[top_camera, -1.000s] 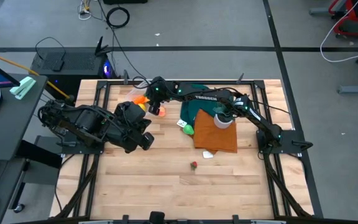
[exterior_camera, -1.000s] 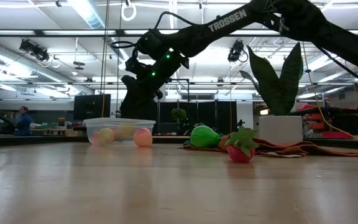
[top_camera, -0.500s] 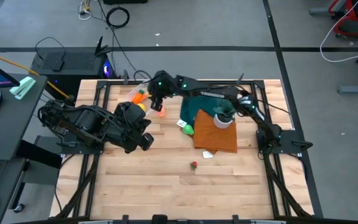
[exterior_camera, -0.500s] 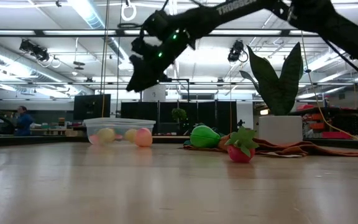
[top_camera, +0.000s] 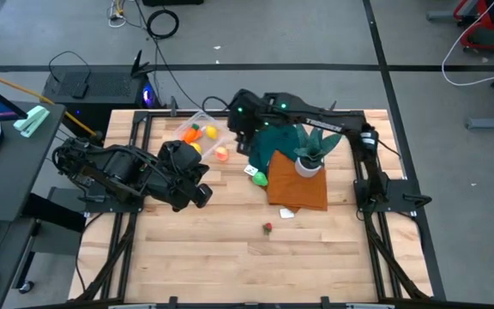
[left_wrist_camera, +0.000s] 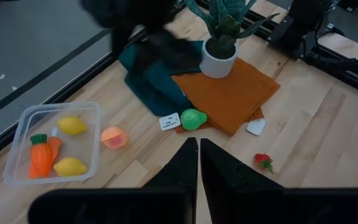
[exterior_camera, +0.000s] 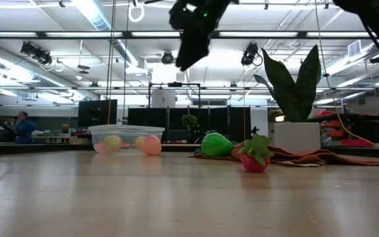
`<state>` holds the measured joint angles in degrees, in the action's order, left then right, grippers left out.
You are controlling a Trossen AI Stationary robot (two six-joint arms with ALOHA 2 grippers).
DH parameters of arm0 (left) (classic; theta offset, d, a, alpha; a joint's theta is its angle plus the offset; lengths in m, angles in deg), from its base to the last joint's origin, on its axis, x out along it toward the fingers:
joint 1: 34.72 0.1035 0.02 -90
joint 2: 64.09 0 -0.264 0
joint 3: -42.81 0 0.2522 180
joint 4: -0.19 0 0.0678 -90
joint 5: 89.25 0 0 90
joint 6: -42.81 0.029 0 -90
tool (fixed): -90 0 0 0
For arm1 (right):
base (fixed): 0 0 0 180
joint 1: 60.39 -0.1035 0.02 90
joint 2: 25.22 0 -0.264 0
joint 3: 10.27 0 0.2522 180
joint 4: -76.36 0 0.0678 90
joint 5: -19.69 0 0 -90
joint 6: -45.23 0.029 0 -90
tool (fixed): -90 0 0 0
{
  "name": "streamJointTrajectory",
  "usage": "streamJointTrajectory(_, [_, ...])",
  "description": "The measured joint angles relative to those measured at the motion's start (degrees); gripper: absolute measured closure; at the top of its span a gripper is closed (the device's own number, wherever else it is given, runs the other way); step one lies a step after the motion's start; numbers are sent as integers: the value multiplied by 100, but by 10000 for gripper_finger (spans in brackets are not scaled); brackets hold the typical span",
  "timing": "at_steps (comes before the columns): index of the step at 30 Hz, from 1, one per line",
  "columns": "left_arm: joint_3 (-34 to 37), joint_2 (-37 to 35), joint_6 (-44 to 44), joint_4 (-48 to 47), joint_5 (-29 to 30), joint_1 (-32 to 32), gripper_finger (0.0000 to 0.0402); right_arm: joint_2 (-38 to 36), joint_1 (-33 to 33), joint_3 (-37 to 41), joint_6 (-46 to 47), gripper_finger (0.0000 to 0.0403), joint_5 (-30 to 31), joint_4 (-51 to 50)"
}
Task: Pick and placing Produce into tupperware
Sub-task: Put the strawberry into the transparent container
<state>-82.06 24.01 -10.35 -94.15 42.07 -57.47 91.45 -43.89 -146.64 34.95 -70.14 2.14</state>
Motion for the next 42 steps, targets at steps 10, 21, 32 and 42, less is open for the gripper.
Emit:
streamJointTrajectory(10, [0, 0, 52, 24, 0, 0, 391, -529, -541, 0, 619, 223, -105, -1541])
streamJointTrajectory(21, [0, 0, 82, 24, 0, 0, 375, -1241, -1594, 895, 1310, 223, -109, -1433])
streamJointTrajectory(32, [0, 0, 142, 20, 0, 0, 389, -2829, -2602, 4030, 2434, 223, -118, 1054])
streamJointTrajectory(42, [0, 0, 180, 22, 0, 0, 377, -3061, -3356, 6034, 2204, 218, -129, 2759])
